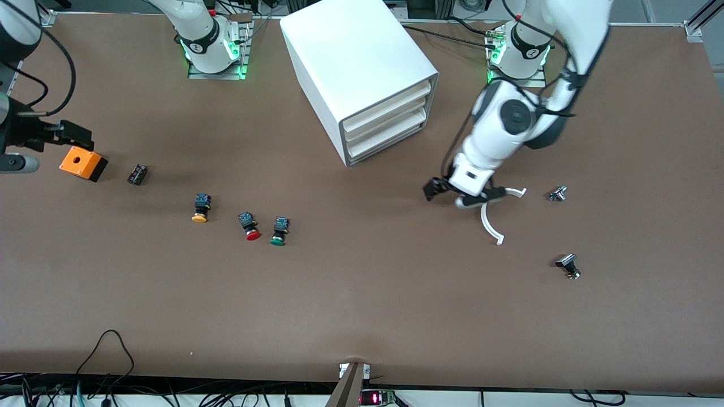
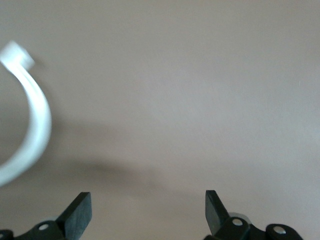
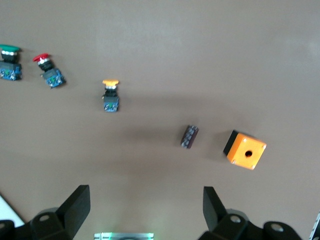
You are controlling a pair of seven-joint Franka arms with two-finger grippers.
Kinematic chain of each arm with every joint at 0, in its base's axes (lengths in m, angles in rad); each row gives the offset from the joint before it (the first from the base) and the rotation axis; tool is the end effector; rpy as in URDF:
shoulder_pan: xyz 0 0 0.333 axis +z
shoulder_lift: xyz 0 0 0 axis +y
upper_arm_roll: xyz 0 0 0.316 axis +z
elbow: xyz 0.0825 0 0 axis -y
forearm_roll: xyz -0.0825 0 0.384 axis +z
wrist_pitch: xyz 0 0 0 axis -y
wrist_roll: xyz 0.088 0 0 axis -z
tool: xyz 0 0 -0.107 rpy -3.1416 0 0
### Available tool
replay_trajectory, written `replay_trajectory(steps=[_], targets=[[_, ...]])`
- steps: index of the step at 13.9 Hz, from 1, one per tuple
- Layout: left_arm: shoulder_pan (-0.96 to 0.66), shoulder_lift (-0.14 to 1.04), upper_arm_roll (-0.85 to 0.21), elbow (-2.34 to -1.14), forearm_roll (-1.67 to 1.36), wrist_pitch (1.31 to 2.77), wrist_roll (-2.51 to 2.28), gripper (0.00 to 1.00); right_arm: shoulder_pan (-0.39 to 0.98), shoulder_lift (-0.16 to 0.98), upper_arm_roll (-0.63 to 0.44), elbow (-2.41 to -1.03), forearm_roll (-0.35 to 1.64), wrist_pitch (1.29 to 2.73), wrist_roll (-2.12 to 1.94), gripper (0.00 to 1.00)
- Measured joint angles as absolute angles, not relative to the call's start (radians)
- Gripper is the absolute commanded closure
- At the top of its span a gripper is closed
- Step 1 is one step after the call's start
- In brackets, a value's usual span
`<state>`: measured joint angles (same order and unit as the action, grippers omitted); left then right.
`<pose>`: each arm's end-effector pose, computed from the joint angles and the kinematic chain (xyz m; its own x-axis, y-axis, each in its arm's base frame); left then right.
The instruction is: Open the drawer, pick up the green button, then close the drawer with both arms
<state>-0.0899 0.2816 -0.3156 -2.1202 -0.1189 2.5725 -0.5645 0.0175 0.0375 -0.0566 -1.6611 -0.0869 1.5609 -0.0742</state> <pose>0.5465 -0.2278 0.3028 0.9598 0.2754 0.0542 0.2562 -0.9385 0.2313 0.5574 -0.0307 0.5610 0.9891 0.0341 -0.1433 0.0456 -0.9959 0.0778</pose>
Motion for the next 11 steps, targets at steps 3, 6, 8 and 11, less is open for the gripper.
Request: replay_trajectory(steps=[3, 6, 8, 11], targets=[[0.021, 0.176, -0.280, -2.019, -0.119, 2.321, -0.277, 0.00, 0.018, -0.007, -0.049, -1.700, -0.087, 1.568, -0.096, 0.00], [0.052, 0.056, -0.161, -1.917, -0.115, 2.043, -0.028, 0.00, 0.018, -0.009, -0.049, -1.708, -0.082, 1.585, -0.098, 0.00], [0.053, -0.010, -0.105, -1.888, -0.041, 1.935, 0.061, 0.00, 0.018, -0.009, -0.049, -1.713, -0.081, 1.591, -0.074, 0.00], [0.042, -0.072, -0.104, -1.878, 0.030, 1.836, 0.073, 0.00, 0.018, -0.009, -0.049, -1.715, -0.079, 1.601, -0.062, 0.00]])
